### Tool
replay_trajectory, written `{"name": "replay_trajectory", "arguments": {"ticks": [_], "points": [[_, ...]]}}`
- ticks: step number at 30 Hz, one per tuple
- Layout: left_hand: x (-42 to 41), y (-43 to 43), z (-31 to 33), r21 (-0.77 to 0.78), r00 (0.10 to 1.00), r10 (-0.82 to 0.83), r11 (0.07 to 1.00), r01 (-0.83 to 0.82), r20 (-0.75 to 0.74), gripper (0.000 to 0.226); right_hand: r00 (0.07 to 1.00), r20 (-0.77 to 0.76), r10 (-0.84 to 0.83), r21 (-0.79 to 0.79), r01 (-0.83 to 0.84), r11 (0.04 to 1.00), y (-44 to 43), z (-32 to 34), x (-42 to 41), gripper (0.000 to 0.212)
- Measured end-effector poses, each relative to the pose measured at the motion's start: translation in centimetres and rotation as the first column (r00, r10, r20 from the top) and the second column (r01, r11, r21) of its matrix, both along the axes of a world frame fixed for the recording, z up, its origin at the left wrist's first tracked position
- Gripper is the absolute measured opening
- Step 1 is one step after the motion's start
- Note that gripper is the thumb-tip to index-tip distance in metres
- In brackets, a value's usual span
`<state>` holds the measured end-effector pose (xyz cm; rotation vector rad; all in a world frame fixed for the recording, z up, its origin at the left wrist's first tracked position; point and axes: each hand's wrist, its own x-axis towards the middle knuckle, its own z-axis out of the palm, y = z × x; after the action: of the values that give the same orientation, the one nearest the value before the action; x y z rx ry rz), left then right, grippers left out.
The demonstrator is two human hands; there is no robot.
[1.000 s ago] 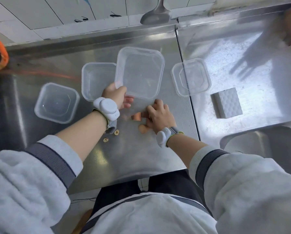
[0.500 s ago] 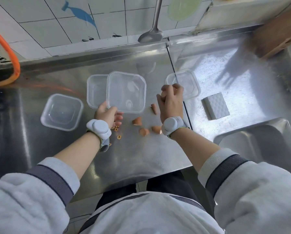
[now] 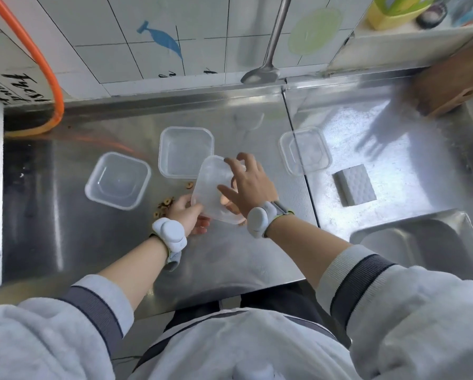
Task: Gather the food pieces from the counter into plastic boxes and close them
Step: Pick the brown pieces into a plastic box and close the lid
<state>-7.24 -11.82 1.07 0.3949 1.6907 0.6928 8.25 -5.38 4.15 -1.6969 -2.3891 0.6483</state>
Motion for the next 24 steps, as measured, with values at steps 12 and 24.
{"name": "replay_trajectory", "arguments": {"ticks": [12,24], "points": [[-2.4,-3.2,-1.8,-0.09,0.985,0.107,0.989,-0.119,-0.133,0.042,0.98,0.177,-0.091,-0.109,0.111,0.988,4.3,-6.8,5.0,0.064],[-2.8,-6.4,-2.7,-0.064,0.953,0.221,0.969,-0.238,-0.206,0.036,0.916,0.236,0.325,-0.2,-0.281,0.939,-0.3,-10.3,3.7,0.087]]}}
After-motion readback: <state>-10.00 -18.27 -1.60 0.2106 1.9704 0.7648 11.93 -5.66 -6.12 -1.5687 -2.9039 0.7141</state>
